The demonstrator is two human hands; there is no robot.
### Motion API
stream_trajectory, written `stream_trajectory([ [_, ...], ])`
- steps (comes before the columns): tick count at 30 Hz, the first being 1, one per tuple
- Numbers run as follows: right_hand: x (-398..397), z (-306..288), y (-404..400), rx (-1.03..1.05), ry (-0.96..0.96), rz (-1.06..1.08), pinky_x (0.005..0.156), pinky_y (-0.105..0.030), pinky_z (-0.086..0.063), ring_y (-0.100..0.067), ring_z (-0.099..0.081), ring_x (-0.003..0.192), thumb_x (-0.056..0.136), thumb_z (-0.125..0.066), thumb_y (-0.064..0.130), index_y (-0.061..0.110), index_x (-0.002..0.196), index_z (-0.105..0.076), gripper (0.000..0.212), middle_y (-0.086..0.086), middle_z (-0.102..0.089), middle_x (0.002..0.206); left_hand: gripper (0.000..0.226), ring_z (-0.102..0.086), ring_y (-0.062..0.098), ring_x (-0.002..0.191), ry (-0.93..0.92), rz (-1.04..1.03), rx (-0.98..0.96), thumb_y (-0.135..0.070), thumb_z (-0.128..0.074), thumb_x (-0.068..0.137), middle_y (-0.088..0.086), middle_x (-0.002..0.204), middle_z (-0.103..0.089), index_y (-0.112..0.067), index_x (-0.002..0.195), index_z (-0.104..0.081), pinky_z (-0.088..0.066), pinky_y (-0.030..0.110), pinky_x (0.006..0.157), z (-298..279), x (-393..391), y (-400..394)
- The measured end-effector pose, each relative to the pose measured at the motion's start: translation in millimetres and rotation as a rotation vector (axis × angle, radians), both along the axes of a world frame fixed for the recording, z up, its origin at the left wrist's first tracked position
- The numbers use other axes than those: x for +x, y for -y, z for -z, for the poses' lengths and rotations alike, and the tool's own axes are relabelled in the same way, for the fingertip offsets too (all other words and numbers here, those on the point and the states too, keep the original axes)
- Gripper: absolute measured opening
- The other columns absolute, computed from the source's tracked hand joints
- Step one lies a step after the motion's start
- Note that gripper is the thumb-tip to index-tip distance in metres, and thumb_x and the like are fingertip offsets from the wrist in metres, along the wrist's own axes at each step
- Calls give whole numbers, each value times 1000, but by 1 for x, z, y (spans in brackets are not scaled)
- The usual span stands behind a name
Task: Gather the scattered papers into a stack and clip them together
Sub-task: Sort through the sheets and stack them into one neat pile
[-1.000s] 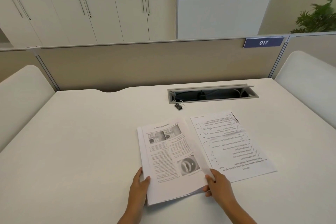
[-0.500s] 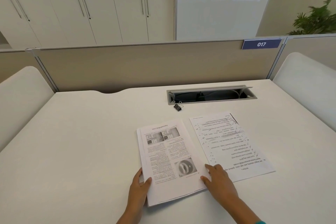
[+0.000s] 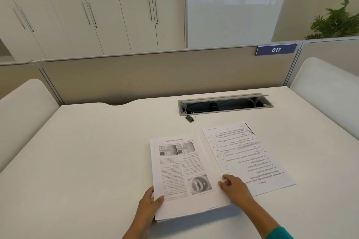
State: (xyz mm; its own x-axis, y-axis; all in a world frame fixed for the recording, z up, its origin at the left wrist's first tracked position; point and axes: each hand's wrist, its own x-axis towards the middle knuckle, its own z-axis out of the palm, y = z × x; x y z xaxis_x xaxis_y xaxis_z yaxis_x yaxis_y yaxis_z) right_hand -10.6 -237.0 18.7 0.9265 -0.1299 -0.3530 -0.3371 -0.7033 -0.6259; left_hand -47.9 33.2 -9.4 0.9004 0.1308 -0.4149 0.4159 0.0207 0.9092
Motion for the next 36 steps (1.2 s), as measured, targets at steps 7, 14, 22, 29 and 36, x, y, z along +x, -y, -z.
stream_trajectory([
  [7, 5, -27, 7, 418, 32, 45, 61, -14, -44, -7, -63, 81, 92, -51, 10, 17, 94, -64, 15, 5, -68, 92, 27, -71, 20, 84, 139, 95, 60, -4, -58, 88, 1, 95, -74, -21, 109, -51, -57, 27, 68, -21, -3, 5],
  [14, 0, -55, -2, 432, 345, -25, 62, -6, -50, -4, -62, 87, 89, -55, 6, 23, 104, -56, 23, 12, -65, 96, 33, -63, 17, 97, 391, 4, 78, -1, -59, 87, 2, 105, -64, -30, 100, -49, -51, 23, 73, -66, 8, 12],
  [22, -3, -44, -14, 284, 362, -124, 96, -26, -43, -17, -53, 115, 92, -46, 6, 13, 133, -43, 41, 1, -56, 126, 38, -61, 19, 106, 384, 44, 46, -15, -64, 83, -1, 114, -64, -21, 120, -53, -52, 28, 83, -71, 8, 20],
  [29, -14, -19, -19, 214, 284, -51, 98, -28, -41, -23, -53, 117, 96, -41, 11, 12, 134, -42, 38, -2, -55, 129, 23, -57, 25, 98, 260, 11, 93, -8, -55, 90, -5, 97, -60, -21, 108, -52, -45, 28, 78, -37, 3, 28],
  [36, -5, -19, -2, 89, 293, -50, 71, -8, -40, -8, -60, 85, 92, -52, 19, 19, 115, -57, 23, 17, -58, 88, 19, -65, 8, 85, 136, 3, 46, -17, -63, 86, -12, 91, -68, -23, 103, -59, -50, 19, 65, -28, 4, 21],
])
